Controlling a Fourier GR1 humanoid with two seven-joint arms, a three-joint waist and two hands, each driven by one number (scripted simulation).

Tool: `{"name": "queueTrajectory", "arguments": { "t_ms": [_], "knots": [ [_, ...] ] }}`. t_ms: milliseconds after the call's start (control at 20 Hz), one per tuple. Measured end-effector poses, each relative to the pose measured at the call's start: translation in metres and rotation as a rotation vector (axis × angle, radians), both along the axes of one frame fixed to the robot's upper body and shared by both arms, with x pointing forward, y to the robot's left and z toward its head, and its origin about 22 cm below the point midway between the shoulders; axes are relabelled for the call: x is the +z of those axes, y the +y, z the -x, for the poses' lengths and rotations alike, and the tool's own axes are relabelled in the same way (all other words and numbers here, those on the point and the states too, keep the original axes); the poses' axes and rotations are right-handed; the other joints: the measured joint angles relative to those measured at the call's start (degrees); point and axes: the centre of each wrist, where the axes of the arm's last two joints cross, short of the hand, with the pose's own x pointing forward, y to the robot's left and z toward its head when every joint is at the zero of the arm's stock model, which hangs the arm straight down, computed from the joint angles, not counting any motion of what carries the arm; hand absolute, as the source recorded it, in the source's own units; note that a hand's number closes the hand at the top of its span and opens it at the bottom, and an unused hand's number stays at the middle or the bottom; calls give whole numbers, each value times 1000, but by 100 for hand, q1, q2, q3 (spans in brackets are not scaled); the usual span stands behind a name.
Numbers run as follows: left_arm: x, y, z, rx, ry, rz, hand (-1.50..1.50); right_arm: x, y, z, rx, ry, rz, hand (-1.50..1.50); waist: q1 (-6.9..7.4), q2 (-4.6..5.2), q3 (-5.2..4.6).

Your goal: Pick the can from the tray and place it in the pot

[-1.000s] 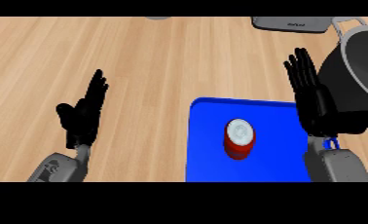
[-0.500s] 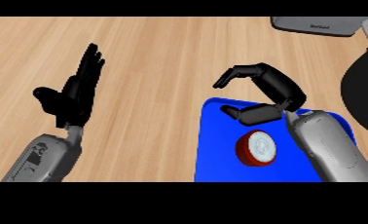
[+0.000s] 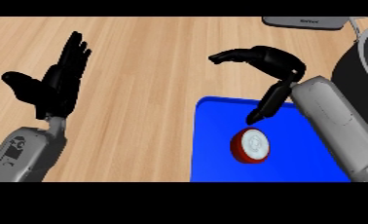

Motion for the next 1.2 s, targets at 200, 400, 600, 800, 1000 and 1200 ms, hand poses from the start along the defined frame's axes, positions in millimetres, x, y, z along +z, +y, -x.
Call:
{"name": "queueTrajectory", "arguments": {
  "t_ms": [200, 400, 600, 800, 1000, 1200],
  "knots": [
    [2, 2, 2, 10, 7, 4, 0, 30, 13, -11, 88, -55, 163, -150, -75, -30, -7],
    [5, 3, 3, 19, 12, 8, 0, 52, 34, -6, 201, -140, 372, -150, -134, -63, -9],
    [9, 9, 4, 31, 15, 7, 0, 65, 59, 4, 301, -251, 539, -150, -189, -77, -11],
    [3, 12, 11, 42, 18, 10, 0, 64, 72, 17, 387, -332, 672, -150, -251, -91, -14],
    [8, 16, 11, 58, 21, 6, 0, 55, 75, 27, 445, -371, 749, -150, -335, -101, -14],
    [12, 18, 13, 65, 23, 8, 0, 41, 75, 31, 474, -384, 774, -150, -371, -105, -14]
  ]
}}
